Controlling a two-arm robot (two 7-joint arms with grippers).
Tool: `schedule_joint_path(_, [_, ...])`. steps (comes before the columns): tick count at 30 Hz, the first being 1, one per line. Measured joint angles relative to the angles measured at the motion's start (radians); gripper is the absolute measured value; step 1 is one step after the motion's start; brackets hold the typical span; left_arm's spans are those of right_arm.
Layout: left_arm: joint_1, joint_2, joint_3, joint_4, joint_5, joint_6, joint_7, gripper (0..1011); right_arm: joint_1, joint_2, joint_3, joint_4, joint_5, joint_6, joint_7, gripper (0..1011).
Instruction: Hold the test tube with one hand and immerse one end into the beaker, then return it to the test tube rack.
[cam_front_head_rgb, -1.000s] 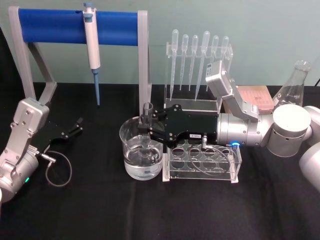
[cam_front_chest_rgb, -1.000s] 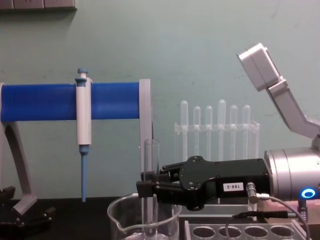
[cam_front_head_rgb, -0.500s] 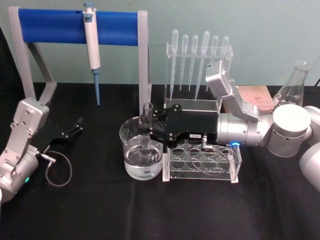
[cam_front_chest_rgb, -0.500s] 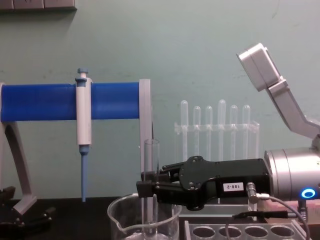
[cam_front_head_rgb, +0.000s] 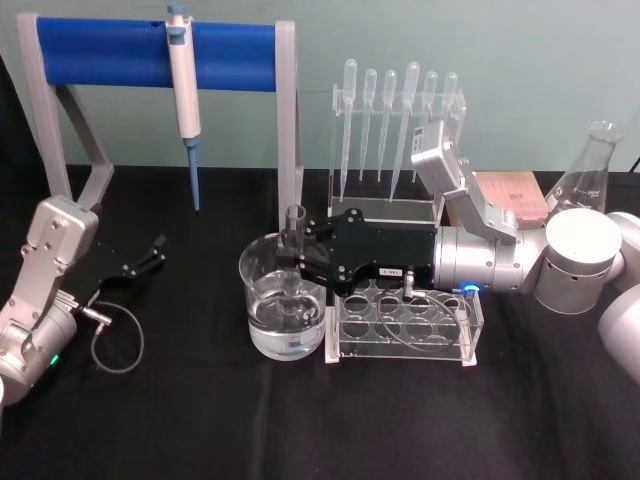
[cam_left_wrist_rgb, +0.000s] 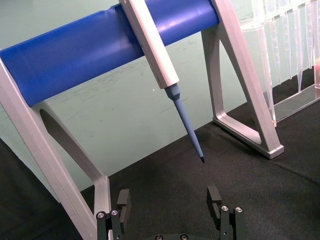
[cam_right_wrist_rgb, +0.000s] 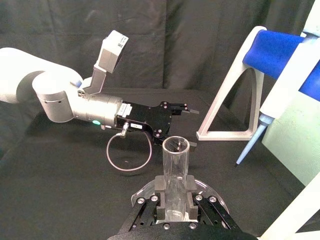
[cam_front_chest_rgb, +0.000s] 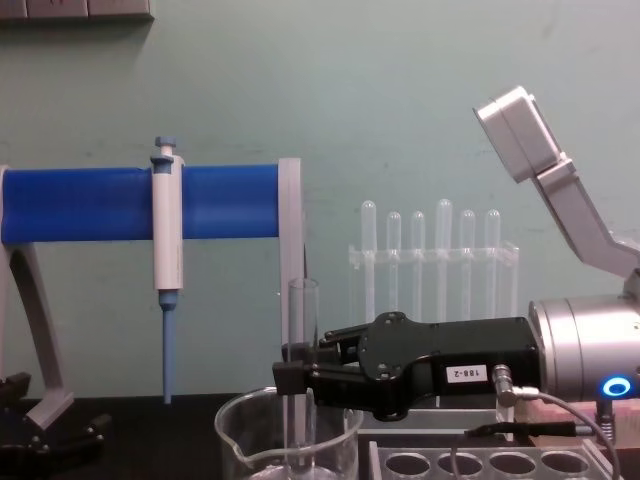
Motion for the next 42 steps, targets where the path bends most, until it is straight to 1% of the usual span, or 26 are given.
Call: schedule_joint_path(42, [0.000, 0.000, 0.000, 0.000, 0.000, 0.000, 0.000, 1000, 0.000, 0.000, 0.000, 0.000, 0.000, 0.000, 0.000, 241])
